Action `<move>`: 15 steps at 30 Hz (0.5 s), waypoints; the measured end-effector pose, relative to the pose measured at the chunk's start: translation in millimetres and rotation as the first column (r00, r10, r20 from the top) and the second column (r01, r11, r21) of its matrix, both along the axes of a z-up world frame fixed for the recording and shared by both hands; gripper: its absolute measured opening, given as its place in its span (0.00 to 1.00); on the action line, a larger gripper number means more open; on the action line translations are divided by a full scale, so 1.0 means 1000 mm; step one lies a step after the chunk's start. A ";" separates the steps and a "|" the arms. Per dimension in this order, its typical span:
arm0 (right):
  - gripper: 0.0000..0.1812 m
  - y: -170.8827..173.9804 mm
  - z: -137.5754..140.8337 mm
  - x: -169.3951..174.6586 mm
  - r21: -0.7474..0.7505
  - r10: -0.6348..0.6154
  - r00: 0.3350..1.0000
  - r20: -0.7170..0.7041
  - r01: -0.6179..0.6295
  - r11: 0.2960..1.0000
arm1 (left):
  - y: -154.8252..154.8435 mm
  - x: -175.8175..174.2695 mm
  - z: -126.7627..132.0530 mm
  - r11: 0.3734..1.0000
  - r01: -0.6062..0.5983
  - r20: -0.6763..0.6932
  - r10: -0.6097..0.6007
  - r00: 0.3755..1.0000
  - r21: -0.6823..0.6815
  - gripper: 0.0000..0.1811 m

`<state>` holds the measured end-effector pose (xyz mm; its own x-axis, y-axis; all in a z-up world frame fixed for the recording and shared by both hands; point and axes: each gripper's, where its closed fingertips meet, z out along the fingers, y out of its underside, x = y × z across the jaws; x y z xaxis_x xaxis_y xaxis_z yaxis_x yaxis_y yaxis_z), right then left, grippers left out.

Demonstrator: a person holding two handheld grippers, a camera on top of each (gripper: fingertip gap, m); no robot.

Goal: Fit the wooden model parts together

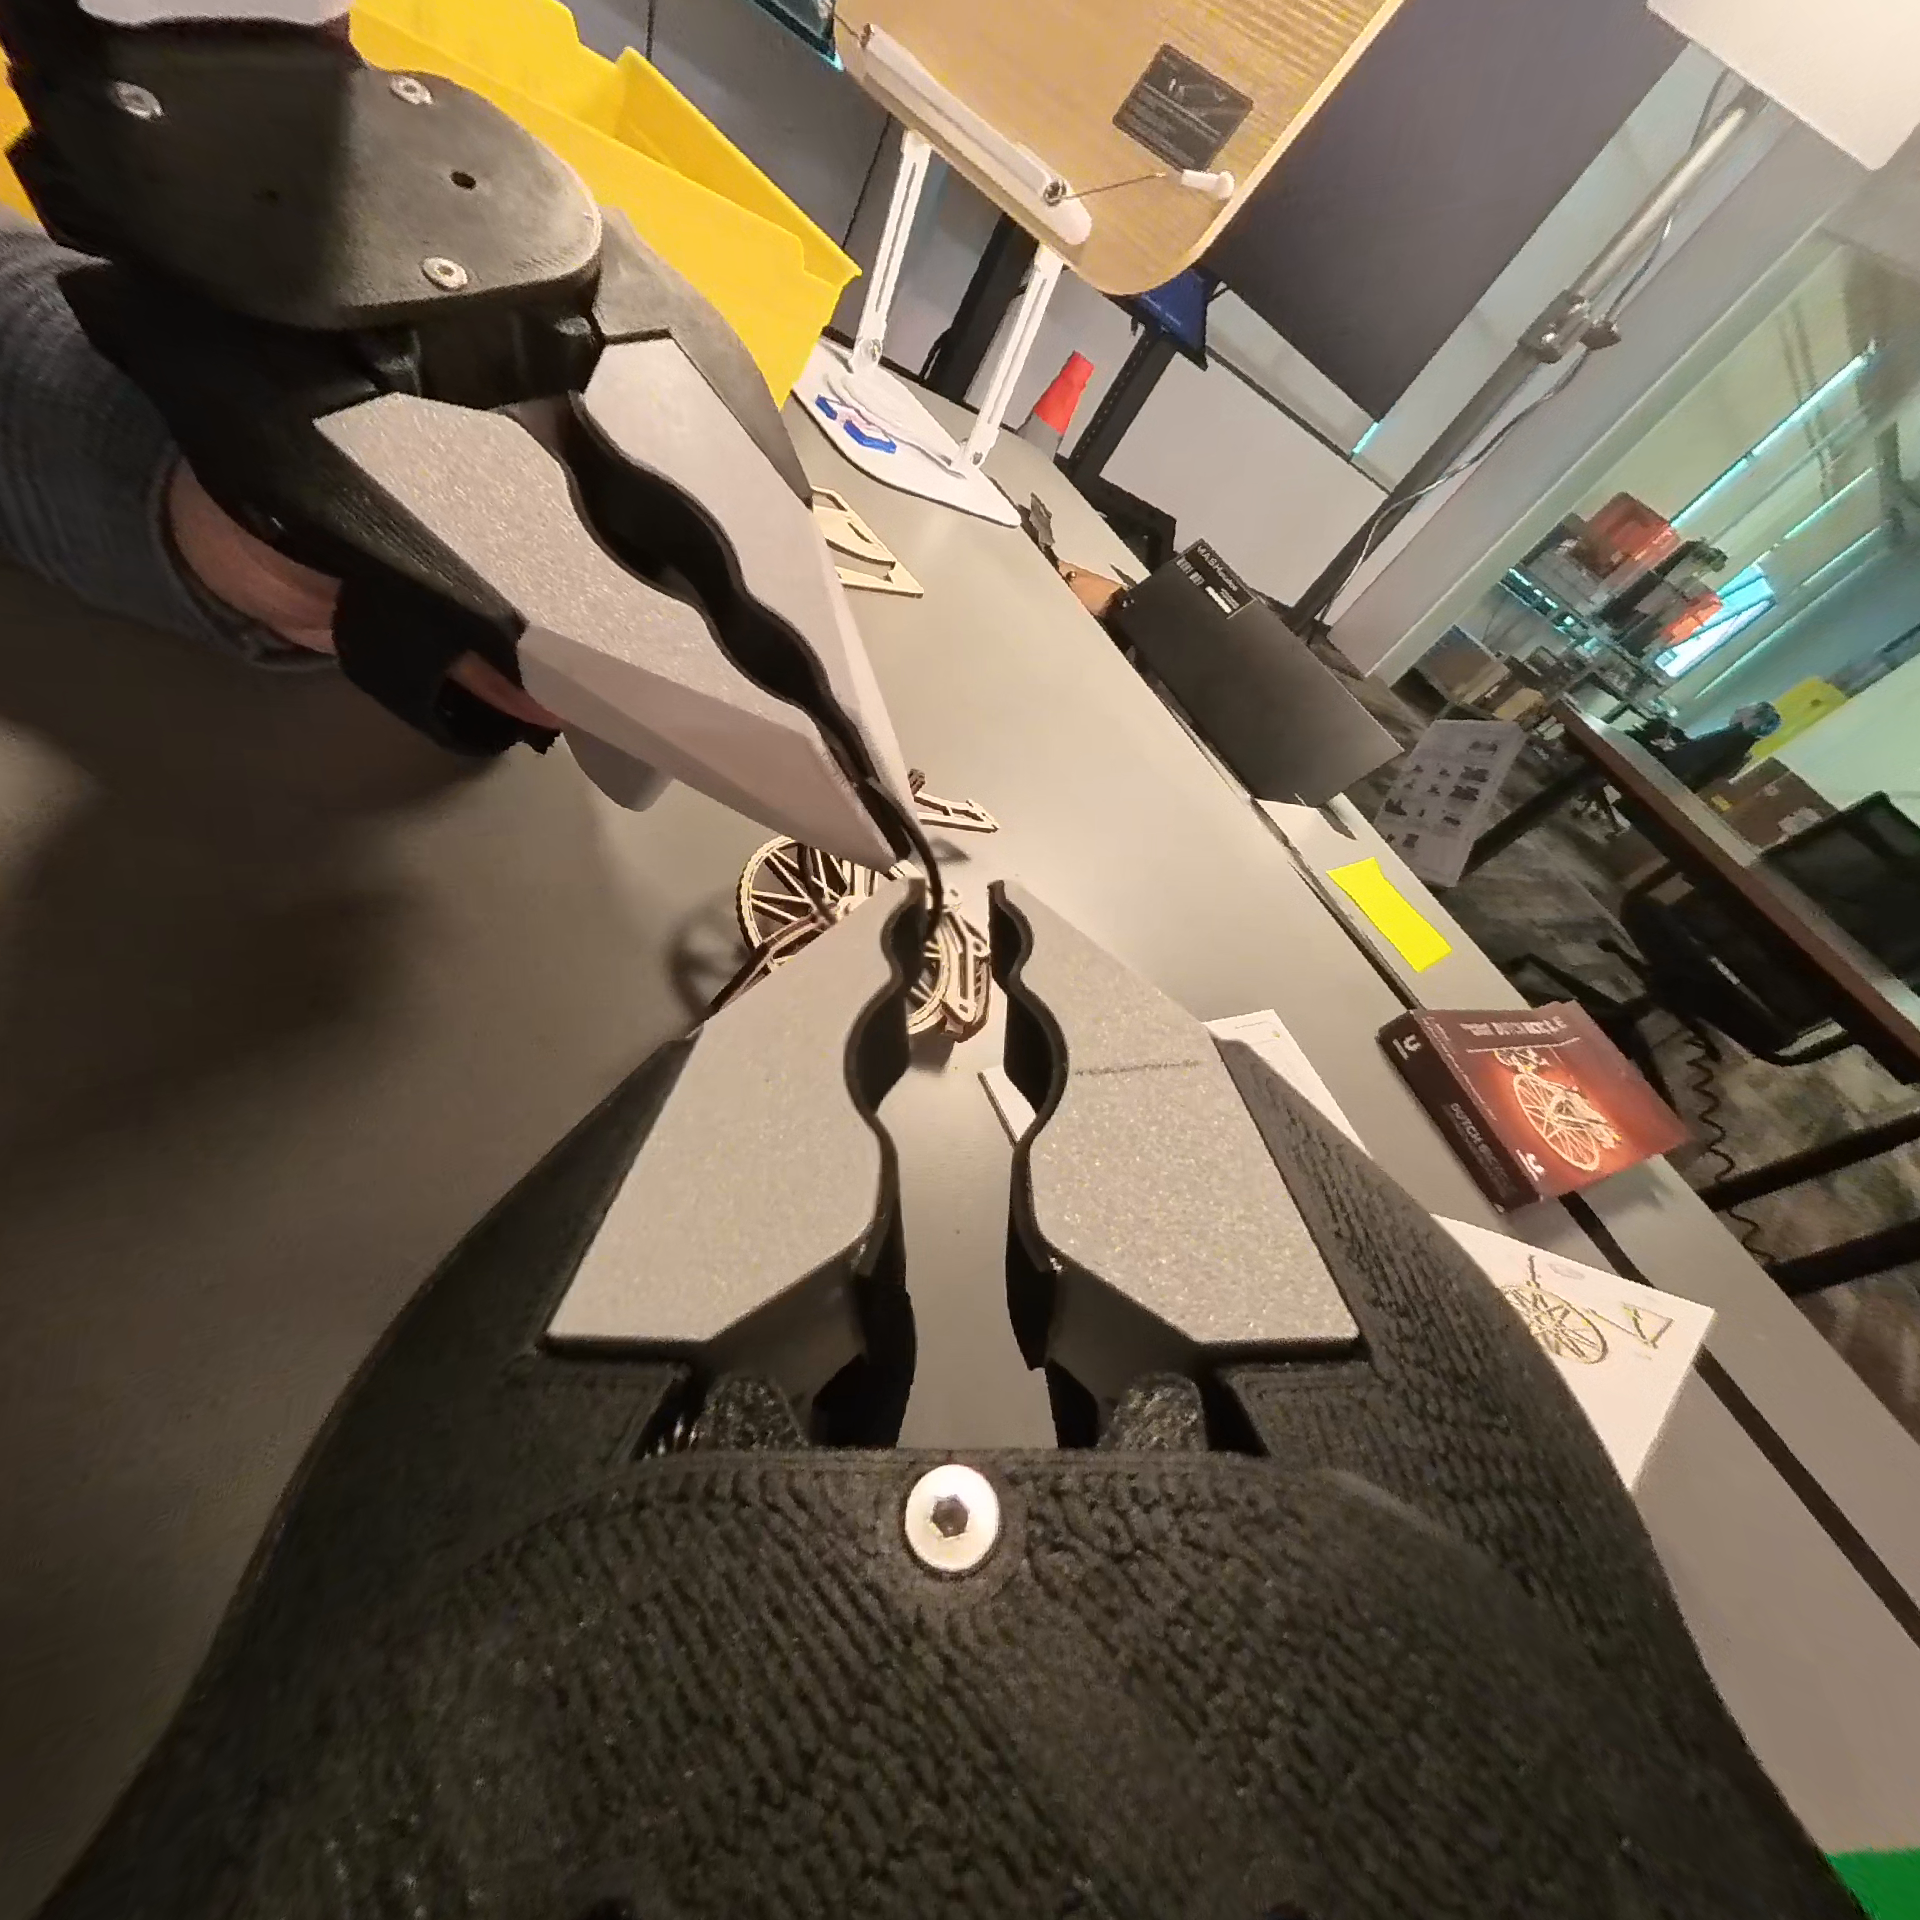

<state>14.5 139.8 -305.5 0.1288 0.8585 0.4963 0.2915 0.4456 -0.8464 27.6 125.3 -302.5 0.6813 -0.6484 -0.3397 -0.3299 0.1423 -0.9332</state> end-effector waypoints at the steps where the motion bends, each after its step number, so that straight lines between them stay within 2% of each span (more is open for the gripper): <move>1: 0.05 0.000 0.001 0.000 0.002 -0.002 1.000 -0.003 0.002 1.000 | 0.000 0.000 0.000 1.000 -0.001 0.000 0.001 1.000 0.001 0.00; 15: 0.05 -0.001 0.001 0.000 0.002 0.004 1.000 -0.003 -0.004 1.000 | 0.000 0.001 0.001 1.000 0.003 -0.005 -0.003 1.000 0.008 0.00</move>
<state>14.4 139.2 -304.8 0.1263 0.8581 0.4977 0.2872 0.4486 -0.8463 28.4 125.0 -301.9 0.6776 -0.6477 -0.3482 -0.3345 0.1502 -0.9304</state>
